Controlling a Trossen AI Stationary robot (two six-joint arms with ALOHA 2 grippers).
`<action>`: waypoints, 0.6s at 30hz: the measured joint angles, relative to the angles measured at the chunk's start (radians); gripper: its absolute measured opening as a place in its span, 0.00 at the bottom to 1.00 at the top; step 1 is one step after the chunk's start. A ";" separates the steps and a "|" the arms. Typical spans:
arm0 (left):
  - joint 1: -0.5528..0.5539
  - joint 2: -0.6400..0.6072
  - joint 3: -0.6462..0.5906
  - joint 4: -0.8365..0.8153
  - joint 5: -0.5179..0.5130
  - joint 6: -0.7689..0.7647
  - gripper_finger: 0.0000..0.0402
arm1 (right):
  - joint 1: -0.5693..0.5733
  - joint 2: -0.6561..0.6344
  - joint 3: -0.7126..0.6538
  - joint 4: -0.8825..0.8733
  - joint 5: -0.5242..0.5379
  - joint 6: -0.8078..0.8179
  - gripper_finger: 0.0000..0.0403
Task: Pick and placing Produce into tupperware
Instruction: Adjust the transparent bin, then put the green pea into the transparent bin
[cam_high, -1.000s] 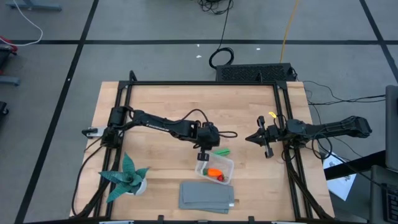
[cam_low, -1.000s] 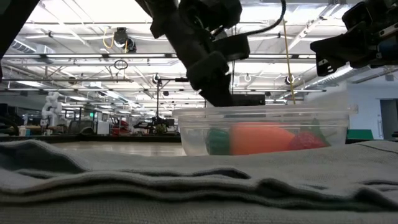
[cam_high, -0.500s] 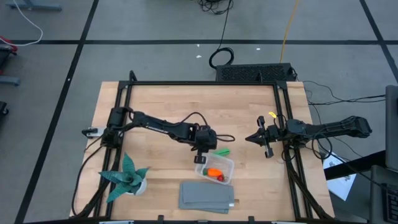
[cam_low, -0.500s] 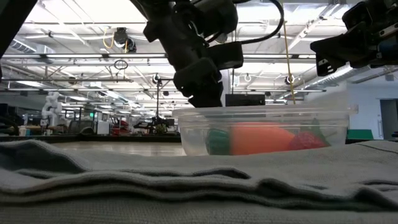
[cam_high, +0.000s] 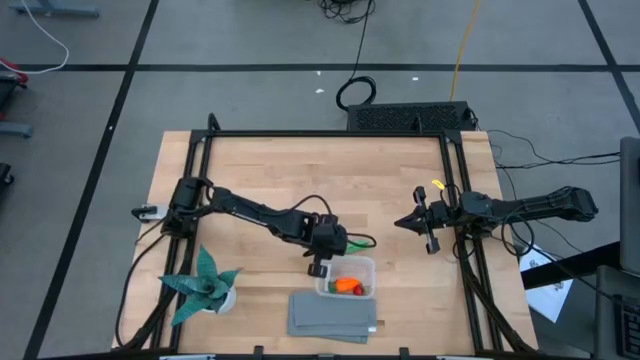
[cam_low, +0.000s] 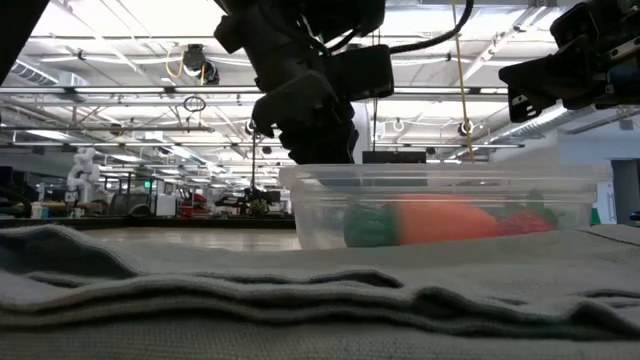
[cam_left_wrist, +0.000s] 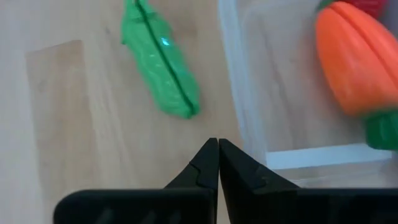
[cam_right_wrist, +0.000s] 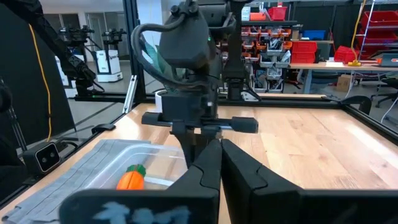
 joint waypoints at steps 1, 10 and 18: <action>0.000 0.000 0.000 0.004 -0.016 0.002 0.04 | 0.000 0.000 0.000 0.000 0.000 0.000 0.00; 0.024 -0.038 0.001 0.055 -0.124 0.082 0.04 | 0.000 0.000 0.000 0.000 0.000 0.018 0.00; 0.030 -0.202 -0.029 0.053 -0.125 0.140 0.04 | 0.000 0.001 0.000 -0.007 0.000 0.018 0.00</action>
